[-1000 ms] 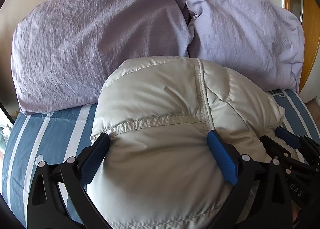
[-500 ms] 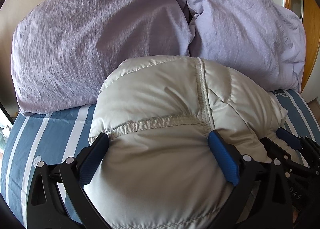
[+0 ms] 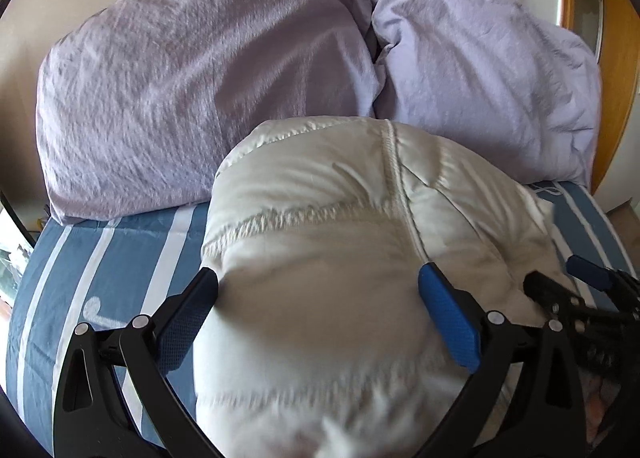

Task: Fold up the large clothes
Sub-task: 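Open both grippers and pull them back from the folded jacket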

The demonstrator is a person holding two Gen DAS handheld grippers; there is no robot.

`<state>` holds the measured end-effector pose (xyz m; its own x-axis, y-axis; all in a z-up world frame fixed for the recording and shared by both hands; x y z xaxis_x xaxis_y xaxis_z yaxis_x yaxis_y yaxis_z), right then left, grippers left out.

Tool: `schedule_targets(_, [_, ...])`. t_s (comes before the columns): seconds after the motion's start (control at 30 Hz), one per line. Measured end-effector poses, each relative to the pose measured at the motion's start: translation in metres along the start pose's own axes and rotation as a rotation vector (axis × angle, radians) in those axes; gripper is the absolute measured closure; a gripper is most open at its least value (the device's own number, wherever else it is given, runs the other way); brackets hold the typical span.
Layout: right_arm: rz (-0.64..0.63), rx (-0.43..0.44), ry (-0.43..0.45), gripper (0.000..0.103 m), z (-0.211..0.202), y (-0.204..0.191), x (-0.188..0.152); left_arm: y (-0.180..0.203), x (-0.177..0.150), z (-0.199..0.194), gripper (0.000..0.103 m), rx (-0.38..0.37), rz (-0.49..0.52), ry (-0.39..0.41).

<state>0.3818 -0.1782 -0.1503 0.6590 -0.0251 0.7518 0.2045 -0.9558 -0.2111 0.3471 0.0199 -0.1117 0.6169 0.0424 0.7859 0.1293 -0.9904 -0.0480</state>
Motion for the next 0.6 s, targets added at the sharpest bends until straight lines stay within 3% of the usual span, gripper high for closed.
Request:
schedule_targets(0.1, [-0.010,-0.028,0.001,0.016,-0.016,0.001,-0.003,-0.003,-0.010,-0.019,0.002,-0.020,-0.010,-0.004])
schedule_targets(0.3, [-0.072,-0.068,0.021,0.006,-0.056,-0.011,-0.011,-0.010,-0.026,-0.059,0.002,-0.036,-0.039,-0.010])
schedule_targets(0.4, [-0.080,-0.092,-0.014,0.002,-0.077,-0.017,-0.018,-0.016,-0.035,-0.080,0.001,-0.055,-0.064,-0.020])
schedule_targets(0.6, [-0.105,-0.036,-0.081,0.002,-0.122,-0.030,-0.042,-0.028,-0.050,-0.125,0.001,-0.093,-0.113,-0.029])
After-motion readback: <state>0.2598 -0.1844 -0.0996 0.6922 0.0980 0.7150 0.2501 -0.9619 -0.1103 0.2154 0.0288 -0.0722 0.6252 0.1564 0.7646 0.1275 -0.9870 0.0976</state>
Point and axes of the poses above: each gripper's, at about its wrist camera, not at the fingertips, and z roughly the way its jaws point, y to its right, x to its top, the point moved 3 cm from there along z, roughly the way its jaws point, and after that the axes turned 3 degrees about y, right-handed, at the moved point
